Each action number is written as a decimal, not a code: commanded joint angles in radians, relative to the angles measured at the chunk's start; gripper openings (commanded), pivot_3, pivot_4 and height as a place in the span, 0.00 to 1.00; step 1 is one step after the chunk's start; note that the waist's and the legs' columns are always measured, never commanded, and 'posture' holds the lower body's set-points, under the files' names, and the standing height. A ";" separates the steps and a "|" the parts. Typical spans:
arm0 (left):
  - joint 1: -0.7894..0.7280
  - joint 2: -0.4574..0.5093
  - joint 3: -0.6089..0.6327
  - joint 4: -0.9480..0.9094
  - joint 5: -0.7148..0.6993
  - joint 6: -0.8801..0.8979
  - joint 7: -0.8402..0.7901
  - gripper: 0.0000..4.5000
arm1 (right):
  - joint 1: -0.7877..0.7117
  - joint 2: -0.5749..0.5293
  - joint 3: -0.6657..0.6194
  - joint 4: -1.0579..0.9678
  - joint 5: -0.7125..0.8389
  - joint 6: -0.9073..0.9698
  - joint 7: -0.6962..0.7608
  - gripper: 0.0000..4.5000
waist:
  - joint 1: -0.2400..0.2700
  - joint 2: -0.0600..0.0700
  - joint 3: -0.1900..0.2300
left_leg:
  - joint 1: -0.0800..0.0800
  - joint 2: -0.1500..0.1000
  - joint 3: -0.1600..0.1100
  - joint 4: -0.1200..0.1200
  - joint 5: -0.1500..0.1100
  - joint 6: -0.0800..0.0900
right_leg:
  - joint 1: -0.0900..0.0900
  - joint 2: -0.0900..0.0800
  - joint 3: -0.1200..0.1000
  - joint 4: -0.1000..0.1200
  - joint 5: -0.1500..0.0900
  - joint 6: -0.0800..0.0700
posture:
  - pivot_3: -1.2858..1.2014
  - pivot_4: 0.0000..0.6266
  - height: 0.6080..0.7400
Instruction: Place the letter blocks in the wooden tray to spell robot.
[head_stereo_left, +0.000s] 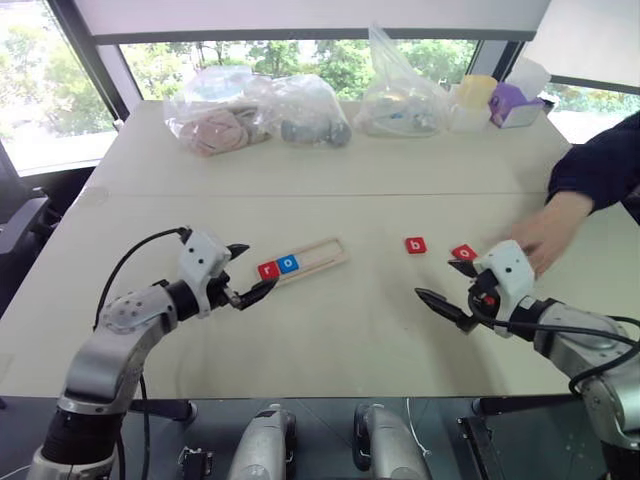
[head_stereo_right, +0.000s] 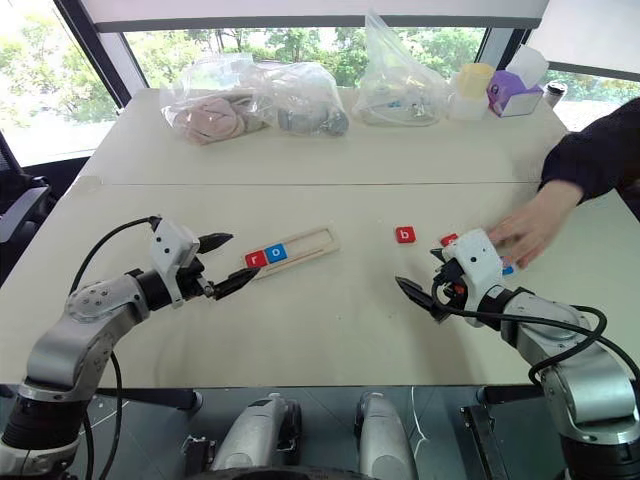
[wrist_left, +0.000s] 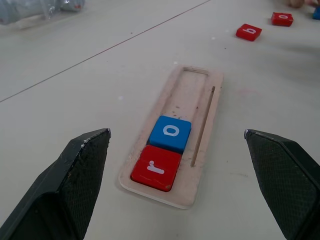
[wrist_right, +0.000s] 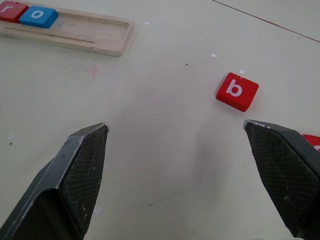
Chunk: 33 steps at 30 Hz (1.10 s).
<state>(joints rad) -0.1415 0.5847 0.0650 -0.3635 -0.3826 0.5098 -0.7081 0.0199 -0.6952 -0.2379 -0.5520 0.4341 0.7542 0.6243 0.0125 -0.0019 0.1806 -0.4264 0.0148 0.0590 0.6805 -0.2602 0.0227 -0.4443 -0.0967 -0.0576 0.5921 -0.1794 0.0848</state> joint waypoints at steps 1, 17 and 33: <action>-0.018 0.005 0.014 -0.028 -0.016 0.004 0.004 1.00 | 0.012 -0.015 -0.020 -0.012 0.005 -0.027 0.013 0.99 | 0.000 0.000 0.000 | 0.000 0.000 0.000 0.000 0.000 0.000 | 0.000 0.000 0.000 0.000 0.000 0.000 | 0.52 0.24 1.00; -0.051 0.044 0.004 -0.038 -0.055 0.050 -0.038 1.00 | -0.009 -0.089 -0.056 0.056 0.004 -0.067 0.073 0.99 | 0.000 0.000 0.000 | 0.000 0.000 0.000 0.000 0.000 0.000 | 0.000 0.000 0.000 0.000 0.000 0.000 | 0.52 0.24 1.00; -0.089 0.152 -0.001 0.115 -0.014 -0.022 -0.166 1.00 | -0.126 -0.125 0.023 0.076 0.011 -0.057 0.136 0.99 | 0.000 0.000 0.000 | 0.000 0.000 0.000 0.000 0.000 0.000 | -0.001 0.000 0.000 0.000 0.000 0.000 | 0.52 0.24 1.00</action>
<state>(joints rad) -0.2311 0.7198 0.0647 -0.2555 -0.4141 0.5279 -0.8475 -0.1018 -0.8050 -0.2103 -0.4639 0.4381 0.7106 0.7512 0.0129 -0.0020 0.1809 -0.4271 0.0148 0.0592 0.6803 -0.2603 0.0227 -0.4452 -0.0968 -0.0577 0.5919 -0.1790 0.0842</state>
